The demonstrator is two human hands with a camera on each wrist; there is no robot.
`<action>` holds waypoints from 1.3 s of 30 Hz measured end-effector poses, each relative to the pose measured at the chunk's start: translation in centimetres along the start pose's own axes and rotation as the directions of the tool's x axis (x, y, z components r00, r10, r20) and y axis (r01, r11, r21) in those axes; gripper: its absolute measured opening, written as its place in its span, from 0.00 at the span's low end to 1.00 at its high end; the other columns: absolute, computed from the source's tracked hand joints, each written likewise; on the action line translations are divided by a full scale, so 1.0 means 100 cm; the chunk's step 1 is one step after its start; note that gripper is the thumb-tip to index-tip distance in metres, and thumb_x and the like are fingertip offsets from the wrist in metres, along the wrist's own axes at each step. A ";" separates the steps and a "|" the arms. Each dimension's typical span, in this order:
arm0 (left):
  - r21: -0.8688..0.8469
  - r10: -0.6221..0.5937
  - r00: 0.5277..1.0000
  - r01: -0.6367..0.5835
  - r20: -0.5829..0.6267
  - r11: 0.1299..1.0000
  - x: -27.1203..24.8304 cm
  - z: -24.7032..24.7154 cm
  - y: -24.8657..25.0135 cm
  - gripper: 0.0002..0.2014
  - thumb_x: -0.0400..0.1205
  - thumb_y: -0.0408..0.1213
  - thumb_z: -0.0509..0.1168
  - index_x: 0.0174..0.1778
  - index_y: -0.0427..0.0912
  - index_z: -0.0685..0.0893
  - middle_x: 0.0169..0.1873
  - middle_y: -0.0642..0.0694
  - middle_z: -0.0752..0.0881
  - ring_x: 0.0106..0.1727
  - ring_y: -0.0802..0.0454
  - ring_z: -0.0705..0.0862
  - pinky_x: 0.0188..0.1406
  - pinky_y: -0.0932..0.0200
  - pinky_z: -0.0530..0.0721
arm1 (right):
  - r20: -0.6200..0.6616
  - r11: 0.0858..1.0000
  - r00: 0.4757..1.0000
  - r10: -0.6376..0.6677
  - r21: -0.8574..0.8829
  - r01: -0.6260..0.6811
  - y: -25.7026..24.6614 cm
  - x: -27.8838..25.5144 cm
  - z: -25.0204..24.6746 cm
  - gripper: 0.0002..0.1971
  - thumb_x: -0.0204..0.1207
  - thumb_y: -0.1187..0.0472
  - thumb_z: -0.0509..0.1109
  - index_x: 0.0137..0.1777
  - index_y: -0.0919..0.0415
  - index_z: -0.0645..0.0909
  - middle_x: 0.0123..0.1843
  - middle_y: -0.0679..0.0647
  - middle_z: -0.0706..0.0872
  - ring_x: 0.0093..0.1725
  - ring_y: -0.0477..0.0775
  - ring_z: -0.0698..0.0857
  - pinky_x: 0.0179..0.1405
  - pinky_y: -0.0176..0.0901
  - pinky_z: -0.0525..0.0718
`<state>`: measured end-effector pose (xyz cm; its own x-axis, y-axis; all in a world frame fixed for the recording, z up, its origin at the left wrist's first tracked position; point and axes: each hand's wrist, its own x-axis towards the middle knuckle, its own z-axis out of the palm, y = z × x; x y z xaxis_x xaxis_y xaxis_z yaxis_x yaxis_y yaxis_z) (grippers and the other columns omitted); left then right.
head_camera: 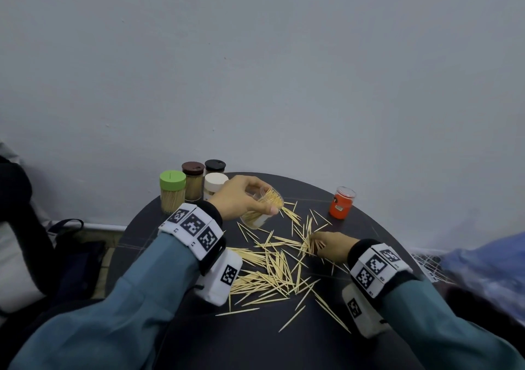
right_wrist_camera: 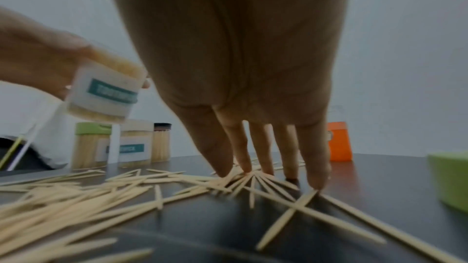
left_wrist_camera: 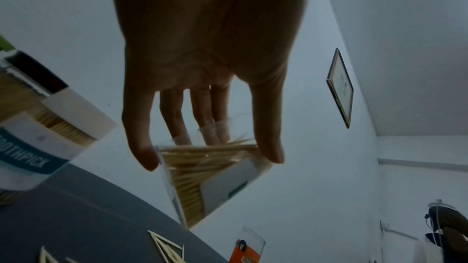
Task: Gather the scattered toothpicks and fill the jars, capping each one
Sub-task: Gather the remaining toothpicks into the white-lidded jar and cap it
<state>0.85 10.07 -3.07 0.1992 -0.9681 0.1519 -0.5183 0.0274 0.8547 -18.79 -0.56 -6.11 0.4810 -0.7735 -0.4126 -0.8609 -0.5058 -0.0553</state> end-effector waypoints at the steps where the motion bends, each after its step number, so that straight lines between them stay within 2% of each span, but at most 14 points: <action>1: 0.001 -0.002 1.000 0.002 0.003 1.000 0.000 0.000 0.000 0.25 0.70 0.39 0.77 0.63 0.44 0.81 0.48 0.55 0.80 0.53 0.57 0.78 0.56 0.59 0.76 | -0.001 1.000 1.000 -0.025 0.009 0.025 -0.002 0.000 0.001 0.25 0.83 0.64 0.57 0.79 0.57 0.61 0.77 0.60 0.69 0.75 0.58 0.70 0.71 0.46 0.69; 5: 0.005 -0.006 1.000 0.006 0.001 1.000 -0.001 0.002 0.000 0.26 0.70 0.39 0.77 0.64 0.44 0.81 0.50 0.54 0.80 0.52 0.57 0.77 0.55 0.59 0.75 | -0.059 0.994 0.995 -0.084 0.069 0.088 -0.008 0.001 0.006 0.25 0.82 0.63 0.60 0.78 0.58 0.61 0.75 0.60 0.71 0.72 0.57 0.72 0.70 0.45 0.72; 7: 0.003 -0.003 1.000 0.003 0.001 1.000 0.000 0.002 0.000 0.25 0.70 0.39 0.77 0.63 0.44 0.81 0.49 0.54 0.80 0.52 0.58 0.77 0.55 0.60 0.75 | -0.117 0.996 0.991 -0.072 0.052 0.078 -0.011 0.003 0.005 0.23 0.81 0.57 0.63 0.74 0.62 0.66 0.71 0.60 0.74 0.69 0.57 0.75 0.66 0.44 0.75; 9: 0.003 -0.003 1.000 0.003 0.003 1.000 0.000 0.003 0.000 0.25 0.70 0.39 0.77 0.63 0.44 0.81 0.49 0.55 0.80 0.52 0.58 0.77 0.55 0.59 0.75 | -0.128 0.999 0.991 -0.031 0.016 0.034 -0.015 0.006 0.005 0.17 0.78 0.46 0.64 0.55 0.60 0.76 0.60 0.60 0.77 0.59 0.56 0.77 0.49 0.40 0.78; 10: 0.002 -0.005 1.000 0.005 0.006 1.000 0.000 0.003 0.000 0.25 0.70 0.39 0.77 0.63 0.44 0.81 0.48 0.55 0.80 0.52 0.58 0.78 0.56 0.58 0.76 | -0.113 1.000 0.994 -0.009 0.003 0.010 -0.018 0.007 0.005 0.18 0.76 0.41 0.64 0.43 0.58 0.74 0.54 0.60 0.76 0.53 0.55 0.76 0.38 0.37 0.75; 11: -0.001 -0.008 1.000 0.008 0.007 1.000 0.000 0.003 -0.001 0.25 0.70 0.39 0.77 0.63 0.44 0.81 0.48 0.55 0.80 0.52 0.57 0.78 0.57 0.57 0.77 | -0.099 1.000 0.995 0.010 -0.009 -0.011 -0.021 0.010 0.005 0.21 0.75 0.38 0.64 0.37 0.57 0.71 0.51 0.60 0.75 0.50 0.55 0.75 0.34 0.36 0.71; 12: -0.002 -0.010 1.000 0.010 0.007 1.000 0.001 0.004 -0.001 0.25 0.70 0.39 0.77 0.63 0.44 0.81 0.48 0.55 0.80 0.52 0.57 0.78 0.57 0.57 0.77 | -0.089 1.000 0.996 0.020 -0.020 -0.022 -0.024 0.012 0.005 0.22 0.74 0.38 0.64 0.40 0.60 0.74 0.52 0.61 0.76 0.52 0.56 0.76 0.37 0.36 0.73; 13: -0.001 -0.012 1.000 0.012 0.006 1.000 0.001 0.004 -0.001 0.26 0.69 0.39 0.77 0.63 0.44 0.81 0.49 0.54 0.81 0.53 0.56 0.78 0.58 0.56 0.78 | -0.096 0.999 0.995 0.015 -0.034 -0.018 -0.025 0.013 0.006 0.24 0.75 0.39 0.65 0.48 0.63 0.78 0.56 0.61 0.79 0.56 0.56 0.79 0.43 0.39 0.76; 14: 0.001 -0.012 1.000 0.012 0.004 1.000 0.001 0.004 -0.001 0.26 0.69 0.40 0.77 0.63 0.44 0.81 0.50 0.53 0.81 0.53 0.56 0.78 0.58 0.56 0.78 | -0.108 0.999 0.994 0.023 -0.041 -0.027 -0.028 0.015 0.005 0.25 0.76 0.43 0.66 0.57 0.67 0.78 0.60 0.60 0.80 0.60 0.57 0.80 0.49 0.41 0.78; 16: 0.001 -0.013 1.000 0.013 0.003 1.000 0.001 0.004 -0.001 0.26 0.69 0.40 0.78 0.63 0.44 0.81 0.51 0.52 0.82 0.53 0.55 0.79 0.58 0.56 0.78 | -0.138 0.999 0.990 0.015 -0.036 -0.020 -0.033 0.016 0.003 0.23 0.78 0.50 0.67 0.64 0.69 0.76 0.65 0.61 0.81 0.64 0.57 0.80 0.57 0.42 0.78; 23: 0.025 -0.010 1.000 0.010 -0.010 1.000 0.000 0.002 0.004 0.27 0.69 0.41 0.78 0.64 0.44 0.81 0.53 0.51 0.82 0.55 0.54 0.79 0.60 0.54 0.79 | -0.143 1.000 0.990 -0.001 -0.028 -0.003 -0.039 0.019 0.003 0.19 0.79 0.60 0.66 0.66 0.69 0.75 0.66 0.63 0.80 0.65 0.59 0.80 0.61 0.44 0.78; 27: 0.039 -0.020 1.000 0.020 0.008 0.999 -0.001 0.002 0.007 0.29 0.68 0.42 0.78 0.65 0.44 0.80 0.54 0.50 0.83 0.56 0.52 0.80 0.62 0.50 0.80 | -0.141 1.000 0.990 -0.010 -0.030 0.006 -0.039 0.020 0.005 0.17 0.80 0.60 0.65 0.66 0.68 0.74 0.66 0.63 0.79 0.65 0.59 0.79 0.60 0.43 0.78; 33: 0.058 -0.037 0.999 0.036 0.005 0.998 0.000 0.001 0.010 0.27 0.68 0.40 0.78 0.64 0.44 0.81 0.53 0.50 0.82 0.55 0.53 0.80 0.60 0.52 0.80 | -0.141 0.997 0.989 -0.049 -0.074 0.039 -0.041 0.020 0.005 0.19 0.81 0.59 0.63 0.69 0.69 0.72 0.68 0.63 0.78 0.68 0.59 0.78 0.61 0.42 0.76; 39: 0.102 -0.051 0.998 0.048 0.025 0.994 0.004 -0.002 0.007 0.27 0.69 0.41 0.78 0.64 0.43 0.81 0.55 0.48 0.83 0.54 0.53 0.80 0.60 0.53 0.80 | -0.133 0.995 0.987 -0.085 -0.059 0.078 -0.037 0.023 0.002 0.19 0.78 0.60 0.68 0.65 0.69 0.75 0.64 0.63 0.81 0.64 0.59 0.80 0.58 0.43 0.78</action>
<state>0.71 9.71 -2.36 0.2047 -0.9741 0.0957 -0.5899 -0.0447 0.8063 -14.55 -0.35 -7.01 0.5705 -0.7715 -0.2816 -0.8095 -0.5861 -0.0340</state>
